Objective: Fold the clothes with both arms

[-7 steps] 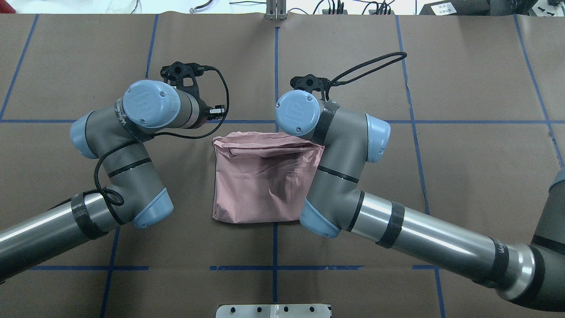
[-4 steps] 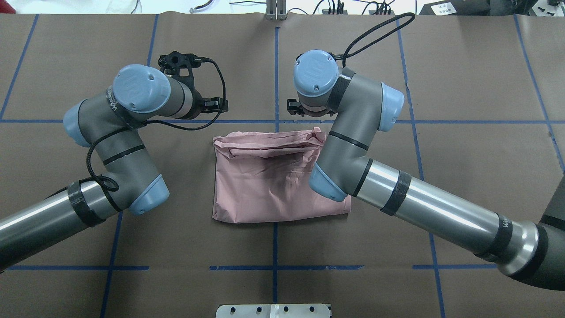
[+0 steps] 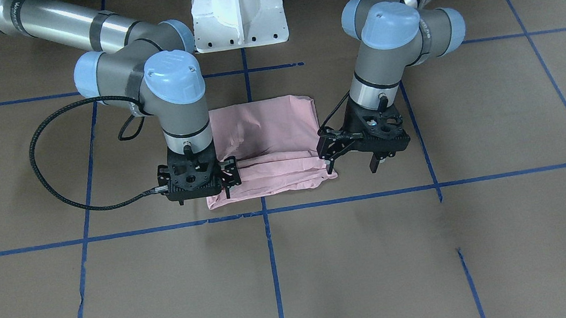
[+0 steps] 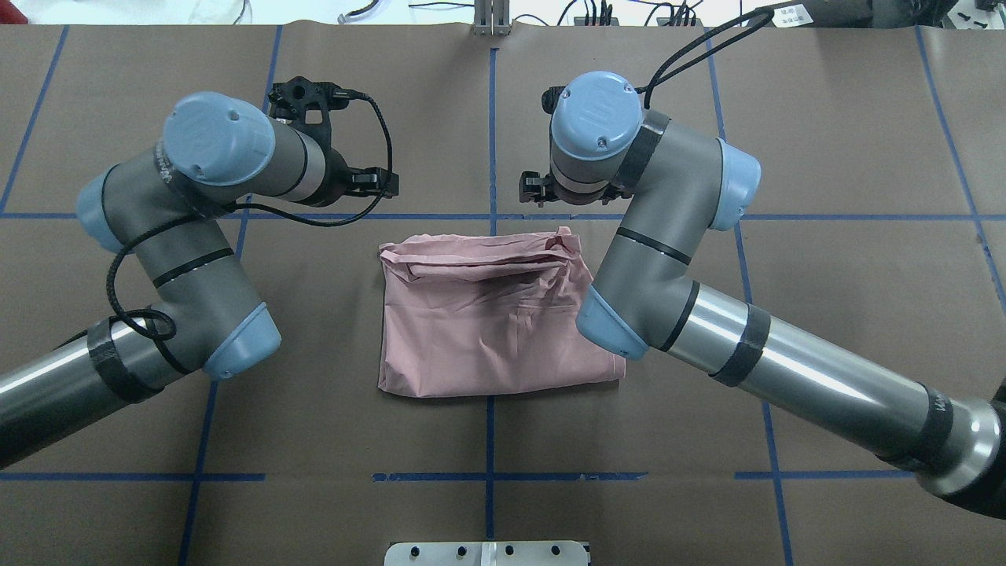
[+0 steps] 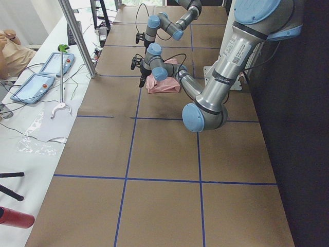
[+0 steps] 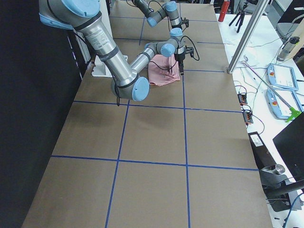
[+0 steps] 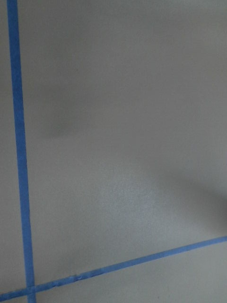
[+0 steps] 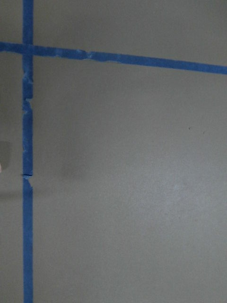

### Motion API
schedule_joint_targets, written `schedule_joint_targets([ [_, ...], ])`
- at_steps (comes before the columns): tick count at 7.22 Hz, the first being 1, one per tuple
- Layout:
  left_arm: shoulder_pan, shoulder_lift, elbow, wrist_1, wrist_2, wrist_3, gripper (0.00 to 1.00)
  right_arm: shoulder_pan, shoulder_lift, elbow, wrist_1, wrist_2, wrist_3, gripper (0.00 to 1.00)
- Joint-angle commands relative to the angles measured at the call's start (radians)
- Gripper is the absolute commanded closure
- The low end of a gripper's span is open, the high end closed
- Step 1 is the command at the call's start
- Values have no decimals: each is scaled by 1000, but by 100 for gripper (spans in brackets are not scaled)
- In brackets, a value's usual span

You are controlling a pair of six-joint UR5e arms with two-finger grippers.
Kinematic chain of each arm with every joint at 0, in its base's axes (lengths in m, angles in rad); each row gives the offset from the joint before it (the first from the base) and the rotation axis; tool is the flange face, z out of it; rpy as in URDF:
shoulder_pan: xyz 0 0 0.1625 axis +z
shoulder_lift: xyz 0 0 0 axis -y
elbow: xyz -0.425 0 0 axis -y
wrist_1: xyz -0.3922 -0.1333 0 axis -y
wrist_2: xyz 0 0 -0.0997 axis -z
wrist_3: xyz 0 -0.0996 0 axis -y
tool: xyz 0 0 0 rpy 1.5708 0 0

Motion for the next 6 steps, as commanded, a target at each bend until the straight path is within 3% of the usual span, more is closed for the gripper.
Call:
schedule_joint_targets([
  [1,-82,109,-220,159,-72,186,0,118,-105,158,-76,110,-194,0],
  [3,-158,236,-348,219,-106,343,0,290,-262,310,-156,261,-462,0],
  [5,-347,365,-367,216,-232,652,0,446,-456,341,-142,307,-744,0],
  [6,-430,427,-365,213,-291,772,0,534,-565,340,-100,376,-806,0],
])
